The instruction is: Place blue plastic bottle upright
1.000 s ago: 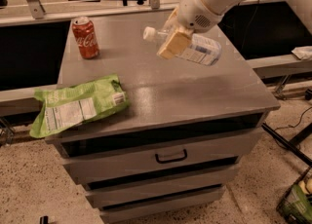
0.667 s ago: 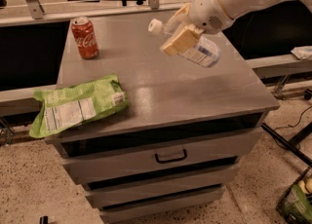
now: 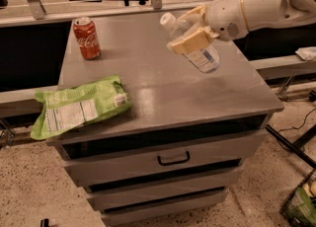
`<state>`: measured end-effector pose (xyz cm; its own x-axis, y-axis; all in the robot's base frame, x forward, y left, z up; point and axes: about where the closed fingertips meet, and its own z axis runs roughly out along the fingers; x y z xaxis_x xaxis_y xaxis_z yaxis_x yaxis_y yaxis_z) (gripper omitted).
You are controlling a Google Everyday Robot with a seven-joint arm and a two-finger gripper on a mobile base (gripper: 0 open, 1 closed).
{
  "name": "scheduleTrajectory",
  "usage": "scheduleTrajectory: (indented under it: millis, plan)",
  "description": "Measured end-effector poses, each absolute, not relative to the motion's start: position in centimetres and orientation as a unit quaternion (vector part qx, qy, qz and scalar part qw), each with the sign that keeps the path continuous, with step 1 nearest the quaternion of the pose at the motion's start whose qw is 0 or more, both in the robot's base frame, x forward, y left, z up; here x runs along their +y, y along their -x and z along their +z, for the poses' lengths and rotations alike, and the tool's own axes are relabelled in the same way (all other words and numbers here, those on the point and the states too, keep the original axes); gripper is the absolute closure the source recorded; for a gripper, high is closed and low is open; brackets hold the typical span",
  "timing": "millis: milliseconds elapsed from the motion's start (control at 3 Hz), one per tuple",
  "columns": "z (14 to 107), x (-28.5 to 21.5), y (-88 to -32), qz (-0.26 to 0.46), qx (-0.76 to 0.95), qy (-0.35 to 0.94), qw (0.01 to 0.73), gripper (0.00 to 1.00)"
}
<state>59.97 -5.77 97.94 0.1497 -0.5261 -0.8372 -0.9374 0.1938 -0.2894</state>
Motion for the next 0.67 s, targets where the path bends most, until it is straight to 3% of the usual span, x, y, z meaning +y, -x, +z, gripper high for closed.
scheduleTrajectory:
  millis: [667]
  plan:
    - [97.98, -5.63, -59.92, 0.233, 0.612, 0.587, 0.476, 1.00]
